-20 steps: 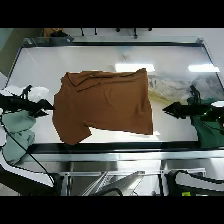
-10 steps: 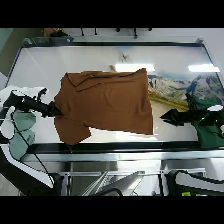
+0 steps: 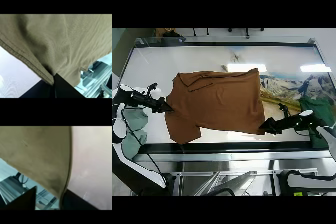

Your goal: Fold the shirts.

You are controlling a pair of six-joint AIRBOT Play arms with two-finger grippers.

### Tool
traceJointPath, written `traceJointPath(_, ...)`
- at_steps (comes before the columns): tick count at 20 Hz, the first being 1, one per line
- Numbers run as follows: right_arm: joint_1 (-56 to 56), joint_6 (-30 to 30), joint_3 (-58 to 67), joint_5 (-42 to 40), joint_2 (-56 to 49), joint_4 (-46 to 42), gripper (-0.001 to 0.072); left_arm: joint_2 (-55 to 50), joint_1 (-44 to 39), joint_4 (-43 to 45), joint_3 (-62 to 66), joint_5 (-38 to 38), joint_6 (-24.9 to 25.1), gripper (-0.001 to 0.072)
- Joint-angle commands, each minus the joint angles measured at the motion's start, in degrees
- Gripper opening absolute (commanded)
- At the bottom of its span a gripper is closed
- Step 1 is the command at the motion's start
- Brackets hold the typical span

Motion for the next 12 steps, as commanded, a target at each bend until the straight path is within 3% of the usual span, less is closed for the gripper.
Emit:
traceJointPath(1, 4.6, -2.7, -0.1, -4.2, -3.0, 3.6, 0.0222, 0.1, 0.0, -0.9, 1.8, -0.7, -0.1, 0.0015)
traceJointPath(3, 4.7, -3.5, 3.0, -3.7, -1.2, 5.6, 0.0059, 1.4, 0.0, -2.8, 2.8, -1.0, -0.2, 0.0014)
traceJointPath(4, 4.7, -3.4, 5.9, -3.3, 0.9, 5.8, 0.0018, 2.9, -0.1, -4.9, 3.2, -1.0, -0.1, 0.0013)
traceJointPath(8, 3.0, -3.1, 26.7, -1.3, 13.3, 5.9, 0.0016, 15.9, -0.2, -19.3, 9.9, -1.0, 0.4, 0.0013)
traceJointPath(12, -2.6, -3.9, 54.8, -3.8, 24.6, 5.9, 0.0016, 36.5, 1.5, -32.0, 20.7, 6.0, 2.7, 0.0013)
